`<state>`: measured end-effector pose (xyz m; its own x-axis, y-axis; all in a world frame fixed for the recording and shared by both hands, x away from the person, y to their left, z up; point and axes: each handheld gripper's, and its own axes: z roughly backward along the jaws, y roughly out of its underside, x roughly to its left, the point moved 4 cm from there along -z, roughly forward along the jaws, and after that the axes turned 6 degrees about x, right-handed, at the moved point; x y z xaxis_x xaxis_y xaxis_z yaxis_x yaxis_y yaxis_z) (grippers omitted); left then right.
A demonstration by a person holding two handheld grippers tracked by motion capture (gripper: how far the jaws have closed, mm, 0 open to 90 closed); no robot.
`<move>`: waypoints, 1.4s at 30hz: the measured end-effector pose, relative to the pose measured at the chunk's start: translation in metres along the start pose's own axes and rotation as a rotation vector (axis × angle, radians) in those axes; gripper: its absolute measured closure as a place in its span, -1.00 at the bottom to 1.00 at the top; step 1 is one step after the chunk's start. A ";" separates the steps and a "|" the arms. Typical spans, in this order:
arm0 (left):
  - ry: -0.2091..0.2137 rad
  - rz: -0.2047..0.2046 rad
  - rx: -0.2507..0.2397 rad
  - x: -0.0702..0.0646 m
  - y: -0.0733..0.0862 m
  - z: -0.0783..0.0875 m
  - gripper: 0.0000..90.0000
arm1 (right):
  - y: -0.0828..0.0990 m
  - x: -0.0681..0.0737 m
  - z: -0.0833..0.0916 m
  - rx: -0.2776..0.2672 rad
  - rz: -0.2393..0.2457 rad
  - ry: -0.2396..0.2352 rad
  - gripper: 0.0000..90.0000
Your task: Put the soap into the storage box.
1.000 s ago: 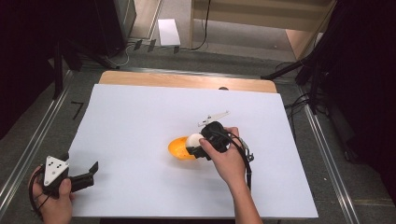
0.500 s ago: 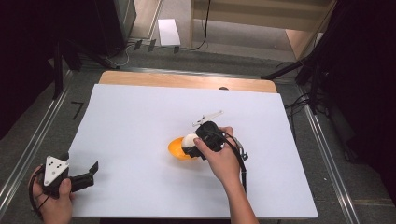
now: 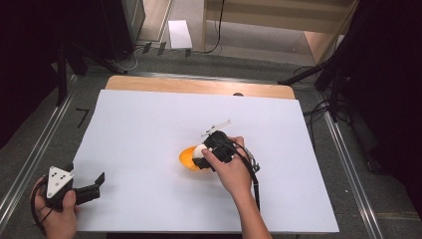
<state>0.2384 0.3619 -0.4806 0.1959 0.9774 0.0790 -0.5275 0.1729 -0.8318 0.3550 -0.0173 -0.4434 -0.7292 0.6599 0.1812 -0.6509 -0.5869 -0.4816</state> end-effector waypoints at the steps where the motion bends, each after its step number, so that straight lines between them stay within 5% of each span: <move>1: 0.000 0.000 0.000 0.000 0.000 0.000 -1.00 | 0.000 0.000 -0.001 0.004 -0.004 -0.001 -0.45; 17: 0.001 -0.002 -0.001 0.000 0.000 0.000 -1.00 | 0.005 0.006 -0.011 0.024 -0.035 0.008 -0.50; 23: 0.001 -0.002 -0.002 0.000 0.000 0.000 -1.00 | 0.008 0.003 -0.003 -0.022 -0.059 -0.006 -0.69; 32: 0.006 -0.001 -0.001 -0.001 0.000 0.000 -1.00 | 0.017 -0.001 0.018 -0.136 -0.060 -0.030 -0.71; 42: 0.005 -0.005 0.000 -0.001 0.000 0.000 -1.00 | 0.045 -0.027 0.035 -0.191 -0.128 0.028 -0.72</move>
<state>0.2384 0.3610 -0.4809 0.2026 0.9760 0.0802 -0.5268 0.1777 -0.8312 0.3381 -0.0775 -0.4402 -0.6356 0.7375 0.2282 -0.6837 -0.4005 -0.6100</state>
